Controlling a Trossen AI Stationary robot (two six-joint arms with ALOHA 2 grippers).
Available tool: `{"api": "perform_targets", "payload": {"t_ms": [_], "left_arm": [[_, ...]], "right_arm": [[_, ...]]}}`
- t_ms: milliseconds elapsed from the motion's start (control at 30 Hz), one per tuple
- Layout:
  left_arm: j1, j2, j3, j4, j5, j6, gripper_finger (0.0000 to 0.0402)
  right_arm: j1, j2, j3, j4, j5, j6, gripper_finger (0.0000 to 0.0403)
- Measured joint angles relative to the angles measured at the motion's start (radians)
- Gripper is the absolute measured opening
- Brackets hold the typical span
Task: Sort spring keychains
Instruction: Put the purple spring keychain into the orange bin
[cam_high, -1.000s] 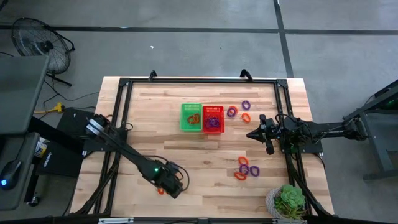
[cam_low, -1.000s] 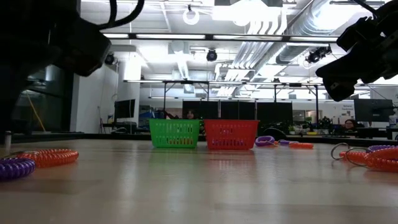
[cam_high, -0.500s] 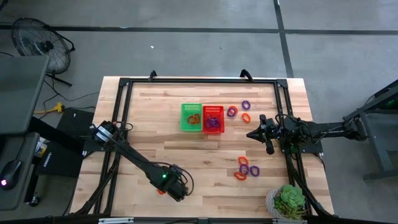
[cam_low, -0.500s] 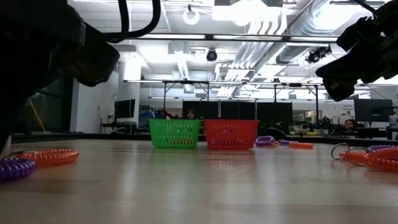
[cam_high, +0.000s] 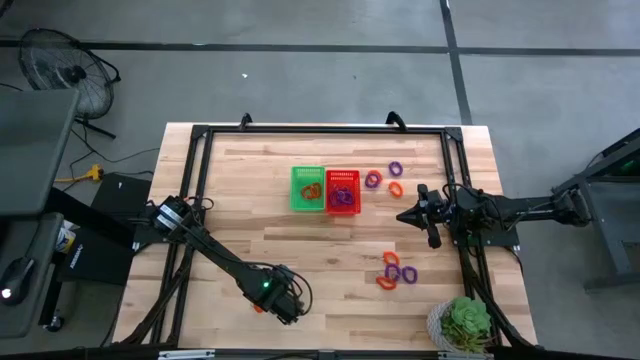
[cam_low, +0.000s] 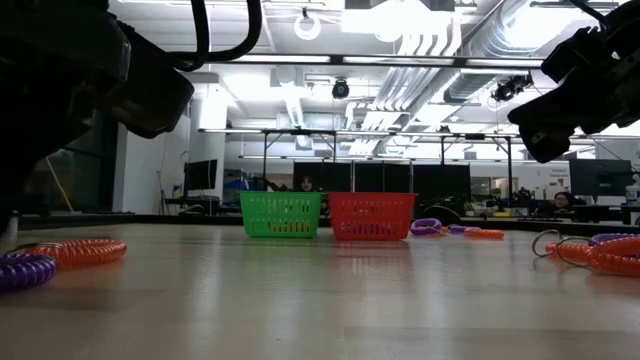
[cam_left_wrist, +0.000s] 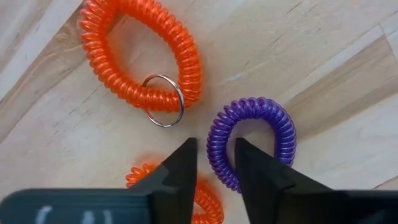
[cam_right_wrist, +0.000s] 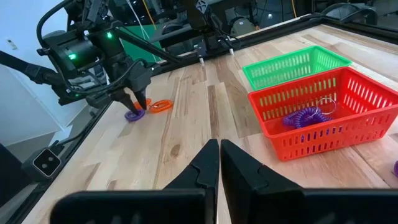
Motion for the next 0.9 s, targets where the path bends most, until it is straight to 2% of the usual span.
{"api": "perform_targets", "payload": {"t_ms": [233, 433, 667, 900], "left_arm": [[0.0, 0.0, -0.001, 0.004, 0.0, 0.0, 0.0041], [0.0, 0.005, 0.038, -0.025, -0.013, 0.009, 0.0021], [0.002, 0.018, 0.165, -0.177, -0.089, 0.079, 0.0019], [0.048, 0.013, 0.368, -0.302, -0.158, 0.214, 0.0018]], "right_arm": [[0.0, 0.0, 0.0, 0.0, 0.0, 0.0, 0.0012], [0.0, 0.0, 0.0, 0.0, 0.0, 0.0, 0.0012], [0.0, 0.0, 0.0, 0.0, 0.0, 0.0, 0.0012], [0.0, 0.0, 0.0, 0.0, 0.0, 0.0, 0.0012]]}}
